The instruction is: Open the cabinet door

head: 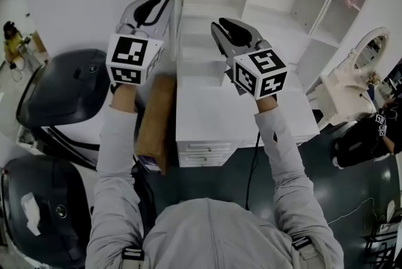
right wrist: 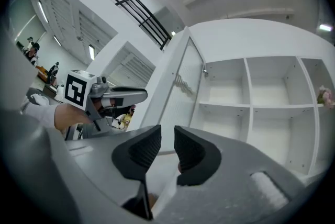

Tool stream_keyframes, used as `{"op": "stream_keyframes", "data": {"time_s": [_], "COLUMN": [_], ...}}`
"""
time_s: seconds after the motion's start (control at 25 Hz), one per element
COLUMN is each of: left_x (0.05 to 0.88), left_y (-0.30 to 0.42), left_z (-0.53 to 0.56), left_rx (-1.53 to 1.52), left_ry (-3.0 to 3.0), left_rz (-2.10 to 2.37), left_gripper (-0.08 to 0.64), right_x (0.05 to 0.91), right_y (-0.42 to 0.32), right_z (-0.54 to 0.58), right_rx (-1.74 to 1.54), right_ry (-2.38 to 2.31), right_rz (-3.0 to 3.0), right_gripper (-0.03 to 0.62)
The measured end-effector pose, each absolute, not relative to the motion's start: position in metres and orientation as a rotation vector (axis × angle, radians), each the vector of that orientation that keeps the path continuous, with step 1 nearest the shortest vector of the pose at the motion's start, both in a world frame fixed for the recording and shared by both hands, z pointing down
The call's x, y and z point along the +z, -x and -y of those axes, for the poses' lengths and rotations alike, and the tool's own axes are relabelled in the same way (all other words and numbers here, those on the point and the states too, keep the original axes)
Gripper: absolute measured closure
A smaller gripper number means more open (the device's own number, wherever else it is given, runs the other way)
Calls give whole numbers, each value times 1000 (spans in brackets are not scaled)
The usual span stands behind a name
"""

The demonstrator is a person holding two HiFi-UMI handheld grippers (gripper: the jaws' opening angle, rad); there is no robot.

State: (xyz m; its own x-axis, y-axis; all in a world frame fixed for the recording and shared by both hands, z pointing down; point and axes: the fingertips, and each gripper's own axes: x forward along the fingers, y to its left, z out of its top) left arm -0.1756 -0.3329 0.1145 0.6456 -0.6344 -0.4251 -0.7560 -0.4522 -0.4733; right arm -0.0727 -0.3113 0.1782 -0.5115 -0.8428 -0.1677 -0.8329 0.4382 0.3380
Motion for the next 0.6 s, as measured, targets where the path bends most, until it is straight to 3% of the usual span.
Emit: {"op": "stream_keyframes", "data": {"time_s": [0.2, 0.4, 0.6], "left_x": [177, 232, 272], "left_y": [138, 99, 77], "left_z": [321, 313, 301], "left_rx": [144, 67, 12], "left_ry": [2260, 2384, 2427], "left_rz": [-1121, -1111, -1119], "left_gripper": [513, 543, 543], "right_x": [216, 251, 281], "right_y": [-11, -78, -127], "right_z": [287, 265, 248], "right_rx": [-505, -457, -375], "right_ry": [-1595, -1697, -1780], "right_rz": [2551, 2459, 2417], "right_gripper": [522, 591, 591]}}
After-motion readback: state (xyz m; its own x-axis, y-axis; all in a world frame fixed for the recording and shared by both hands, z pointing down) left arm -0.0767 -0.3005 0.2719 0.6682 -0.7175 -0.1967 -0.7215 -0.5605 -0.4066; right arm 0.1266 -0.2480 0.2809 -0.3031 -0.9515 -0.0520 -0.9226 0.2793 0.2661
